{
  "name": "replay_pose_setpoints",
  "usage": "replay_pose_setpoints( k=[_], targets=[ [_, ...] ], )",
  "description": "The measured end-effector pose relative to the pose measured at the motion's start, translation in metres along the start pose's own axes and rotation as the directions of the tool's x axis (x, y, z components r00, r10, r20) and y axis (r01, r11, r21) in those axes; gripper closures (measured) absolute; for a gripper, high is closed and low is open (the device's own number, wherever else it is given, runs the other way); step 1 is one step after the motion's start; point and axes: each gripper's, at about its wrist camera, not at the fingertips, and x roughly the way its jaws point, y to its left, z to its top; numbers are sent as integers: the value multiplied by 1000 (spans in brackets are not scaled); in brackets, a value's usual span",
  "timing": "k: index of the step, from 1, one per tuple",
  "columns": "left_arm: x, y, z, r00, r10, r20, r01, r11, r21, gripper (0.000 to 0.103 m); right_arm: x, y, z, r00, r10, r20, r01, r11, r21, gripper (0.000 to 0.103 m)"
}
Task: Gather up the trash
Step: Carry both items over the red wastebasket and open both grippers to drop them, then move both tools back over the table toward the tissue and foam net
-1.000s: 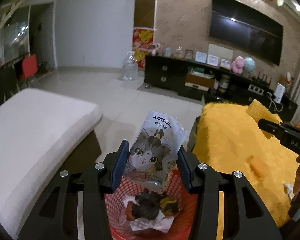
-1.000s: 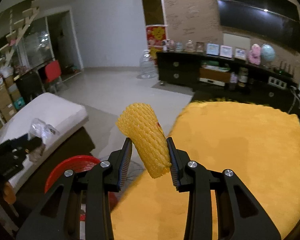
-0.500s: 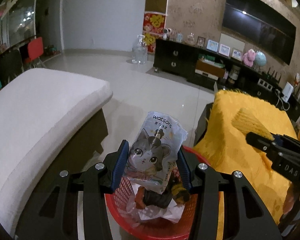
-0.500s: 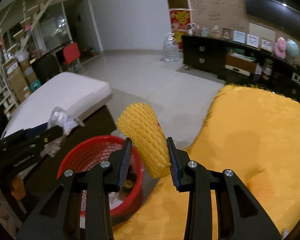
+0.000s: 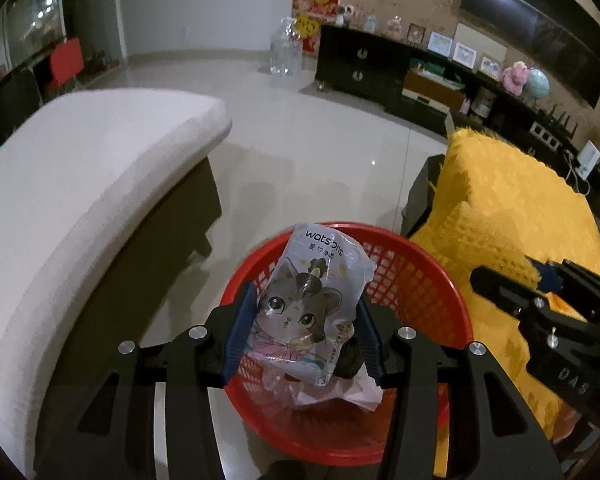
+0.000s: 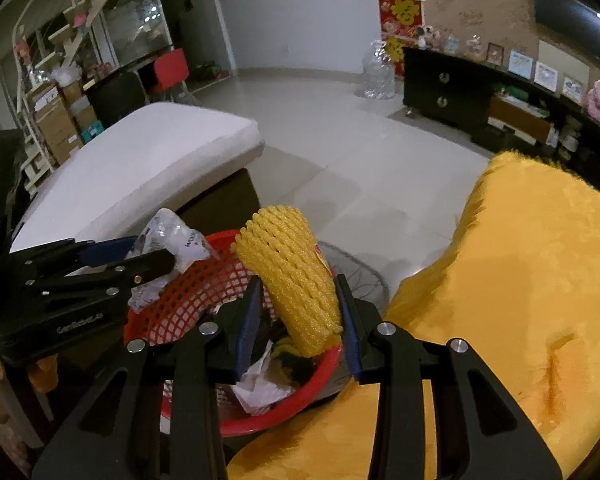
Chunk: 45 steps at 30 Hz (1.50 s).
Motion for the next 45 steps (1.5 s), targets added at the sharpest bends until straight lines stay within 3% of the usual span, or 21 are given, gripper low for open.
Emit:
replay_pose_setpoints(
  k=[3,5,7,11,19,22,32,41,45],
  targets=[
    [1,2,-1,1000,-17,-14,17,1000,-10,51,2,-1,-3,1000,7,-10,-7,1000,9,57],
    [-1,2,-2,1000,-17,-5,17,1000,-13,38,2,-2,-4,1000,19,-11,-18,1000,22,54],
    [-5,1,-2,1000,-9,16,9,1000,-11,33,0,-4,-4,1000,22,-8,-22,999,27,51],
    [-9,0,-2,999,-15,34,15,1000,-16,29,-4,-6,-4,1000,26,1,-26,999,35,48],
    [-15,2,2,997,-29,68,32,999,-38,27,-20,-12,-7,999,-25,35,24,999,31,48],
    [-18,0,2,996,-38,81,40,999,-33,26,-29,-14,-7,997,-62,56,60,998,25,43],
    [-34,-25,5,985,-75,154,74,997,12,26,-69,-44,-16,977,-179,113,174,983,53,37],
    [-39,-60,3,978,-117,171,99,989,110,26,-116,-98,-50,943,-307,125,286,944,162,34],
    [-40,-76,2,975,-144,167,121,983,138,26,-142,-134,-81,917,-385,105,351,903,246,34]
  ],
)
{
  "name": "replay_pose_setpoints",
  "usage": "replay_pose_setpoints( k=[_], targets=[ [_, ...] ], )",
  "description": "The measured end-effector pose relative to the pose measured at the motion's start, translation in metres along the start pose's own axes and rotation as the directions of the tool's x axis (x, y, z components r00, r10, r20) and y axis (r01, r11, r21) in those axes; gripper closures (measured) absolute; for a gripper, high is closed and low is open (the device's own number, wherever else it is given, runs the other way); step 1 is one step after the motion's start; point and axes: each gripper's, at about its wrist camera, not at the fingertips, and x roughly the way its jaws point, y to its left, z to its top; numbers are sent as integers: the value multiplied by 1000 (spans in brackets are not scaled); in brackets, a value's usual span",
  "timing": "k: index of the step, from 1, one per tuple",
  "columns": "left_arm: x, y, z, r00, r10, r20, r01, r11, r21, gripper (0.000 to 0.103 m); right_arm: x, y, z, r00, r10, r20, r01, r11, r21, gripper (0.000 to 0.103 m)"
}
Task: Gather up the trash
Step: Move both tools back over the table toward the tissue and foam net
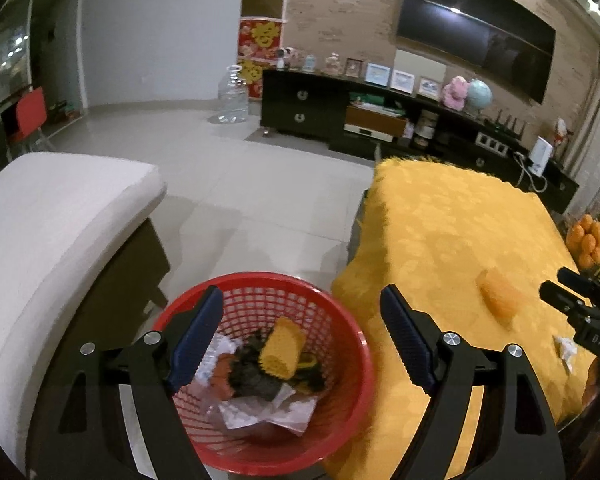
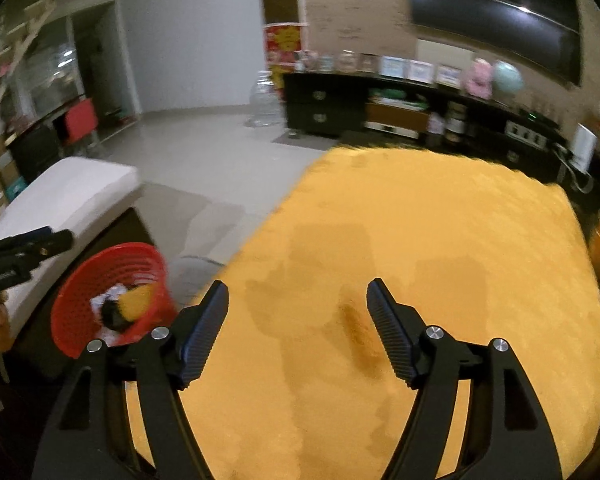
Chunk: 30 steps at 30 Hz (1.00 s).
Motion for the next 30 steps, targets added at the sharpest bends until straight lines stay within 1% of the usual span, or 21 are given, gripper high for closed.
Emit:
replay_pose_setpoints(
  k=[1,3,5,6,8,9,11,13,16,19,22,24,26,27,28,29,30],
  targets=[
    [1,-5,0,1000,-8,-1,8,1000,7,26,-2,-9,-3,1000,-20,-2,20,1000,14,34],
    [1,-14,1,1000,-24,0,24,1000,17,26,-10,-35,-16,996,-90,-8,91,995,49,34],
    [1,-21,2,999,-41,0,41,999,23,26,-22,-63,-32,987,-157,-17,158,983,89,34],
    [1,-25,2,999,-51,1,51,998,28,26,-28,-76,-38,983,-180,-20,181,977,112,33],
    [0,-34,3,998,-70,3,70,997,41,26,-37,-96,-49,977,-213,-29,215,965,151,29],
    [0,-37,3,997,-77,4,77,996,46,26,-44,-112,-59,969,-243,-39,246,952,181,27],
    [0,-44,3,996,-92,4,92,995,49,26,-48,-128,-71,962,-269,-58,275,938,210,26],
    [1,-52,4,994,-110,1,110,993,48,26,-50,-140,-87,955,-283,-94,297,927,231,22],
    [2,-61,4,992,-123,-3,123,991,54,26,-39,-147,-105,949,-274,-160,305,926,223,21],
    [5,-70,4,992,-128,-12,128,990,65,26,-20,-147,-116,943,-253,-217,299,930,215,21],
    [7,-77,3,992,-128,-20,130,988,78,26,-7,-141,-121,942,-233,-242,285,935,209,21],
    [8,-80,2,992,-127,-25,129,988,85,26,-1,-138,-121,938,-251,-238,297,937,183,22],
    [9,-80,2,992,-127,-27,128,988,87,26,2,-139,-120,938,-246,-244,292,941,172,31],
    [8,-81,2,992,-126,-27,128,988,86,26,6,-137,-122,938,-231,-259,279,946,166,40],
    [9,-81,2,992,-126,-26,127,988,84,26,9,-141,-119,938,-225,-265,274,947,165,46],
    [8,-81,2,992,-126,-26,128,988,83,26,9,-141,-118,939,-223,-261,271,948,166,47],
    [9,-81,2,991,-128,-27,130,988,79,26,8,-141,-118,940,-223,-258,270,949,163,55]
  ],
)
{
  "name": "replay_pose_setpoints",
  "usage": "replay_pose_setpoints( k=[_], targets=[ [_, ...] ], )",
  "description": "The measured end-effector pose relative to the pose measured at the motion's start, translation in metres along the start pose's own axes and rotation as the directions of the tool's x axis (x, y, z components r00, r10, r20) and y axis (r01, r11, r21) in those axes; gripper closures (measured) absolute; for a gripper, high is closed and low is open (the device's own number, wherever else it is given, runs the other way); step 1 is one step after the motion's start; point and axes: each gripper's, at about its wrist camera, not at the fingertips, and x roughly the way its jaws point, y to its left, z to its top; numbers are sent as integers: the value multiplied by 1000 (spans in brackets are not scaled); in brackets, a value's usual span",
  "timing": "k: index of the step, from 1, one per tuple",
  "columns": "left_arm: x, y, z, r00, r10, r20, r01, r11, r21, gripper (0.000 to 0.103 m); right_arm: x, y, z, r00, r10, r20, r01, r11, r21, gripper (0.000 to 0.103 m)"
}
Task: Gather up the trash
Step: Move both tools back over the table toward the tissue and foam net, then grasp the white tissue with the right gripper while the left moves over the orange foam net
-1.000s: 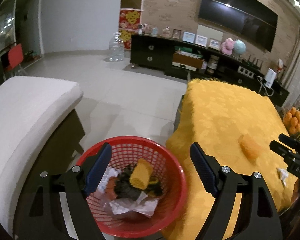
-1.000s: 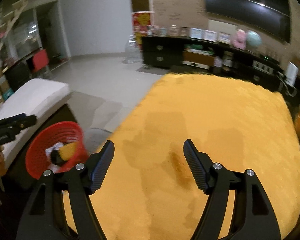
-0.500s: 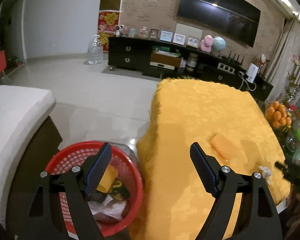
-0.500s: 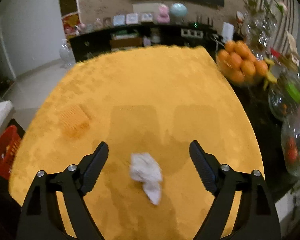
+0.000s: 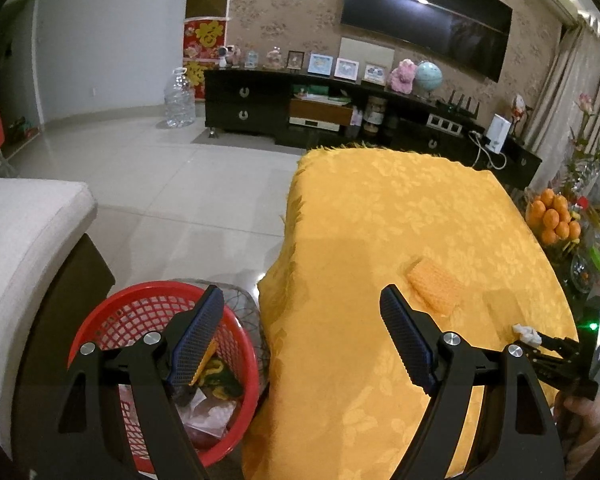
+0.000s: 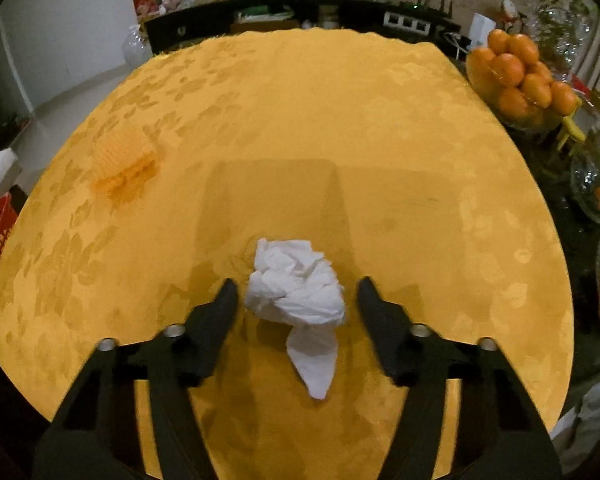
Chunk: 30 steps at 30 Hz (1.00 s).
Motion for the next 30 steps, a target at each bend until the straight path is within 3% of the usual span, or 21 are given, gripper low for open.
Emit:
replay_pose_setpoints(
  k=[1,11,24,30],
  targets=[
    [0,1,0,1000,-1,0,1,1000,-4,26,-1,0,1,1000,3,1,-3,1000,-2,61],
    [3,-6,-3,1000,-9,-4,10,1000,16,26,-24,8,14,997,23,74,-24,1000,16,64],
    [35,-60,1,997,-51,-66,57,993,103,25,-54,28,69,982,68,175,-61,997,-47,64],
    [63,-92,3,992,-53,-112,69,987,146,24,-56,30,93,977,59,205,-38,994,-103,64]
  ],
)
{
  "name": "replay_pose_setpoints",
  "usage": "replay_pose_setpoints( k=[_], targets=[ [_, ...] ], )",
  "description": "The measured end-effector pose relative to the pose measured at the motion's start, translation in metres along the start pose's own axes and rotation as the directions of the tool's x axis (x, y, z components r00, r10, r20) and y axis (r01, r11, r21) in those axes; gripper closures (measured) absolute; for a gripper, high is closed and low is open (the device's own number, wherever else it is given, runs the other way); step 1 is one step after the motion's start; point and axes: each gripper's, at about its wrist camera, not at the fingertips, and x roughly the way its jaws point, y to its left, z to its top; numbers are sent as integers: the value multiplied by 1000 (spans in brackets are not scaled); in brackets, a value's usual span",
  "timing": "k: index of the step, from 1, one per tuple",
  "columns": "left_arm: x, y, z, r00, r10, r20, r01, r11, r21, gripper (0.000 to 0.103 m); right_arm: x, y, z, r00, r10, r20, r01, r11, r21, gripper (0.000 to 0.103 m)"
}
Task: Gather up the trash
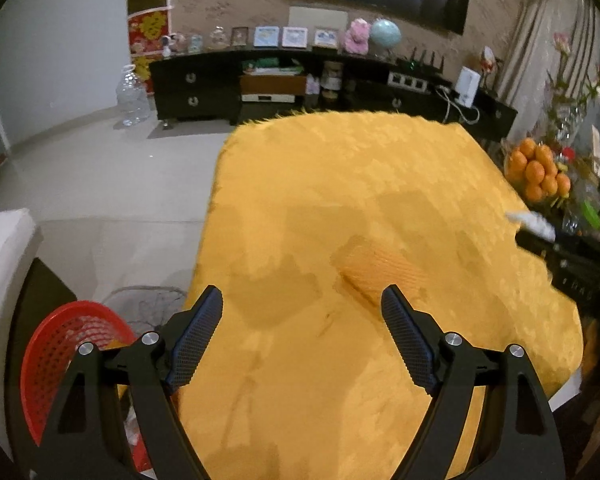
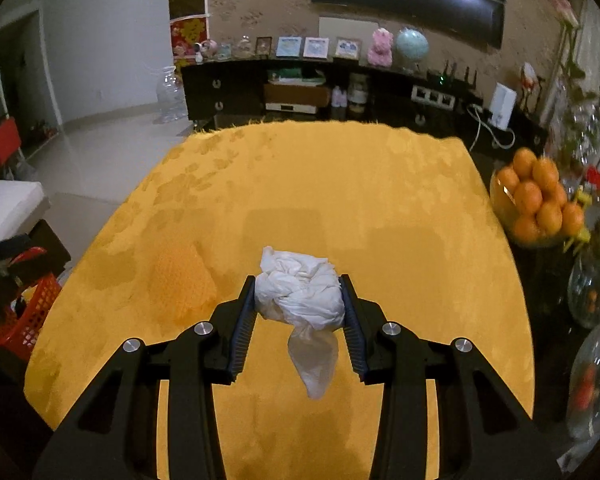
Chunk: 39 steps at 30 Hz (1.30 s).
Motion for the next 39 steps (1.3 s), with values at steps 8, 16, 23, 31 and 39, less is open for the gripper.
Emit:
replay_pose_setpoints(
  k=[8,16,23,31,39],
  targets=[
    [48,-34,16,996,-55,-66,55,998,7,24,-9,-12,4,999,41,29,-43,996,78,64],
    [95,-69,18,988,-82,-132,90,994,57,24,-10,-39,-7,999,32,6,-33,980,194,64],
    [117,-79,12,985,-71,-155,81,995,59,39,-6,-43,-10,999,50,-4,-48,975,217,64],
    [114,-76,7,990,-51,-130,63,994,86,79,-5,-43,-10,999,53,-6,-50,974,221,64],
    [107,-63,3,985,-114,-130,119,992,33,100,-3,-42,-11,998,55,-10,-51,973,224,64]
  ],
)
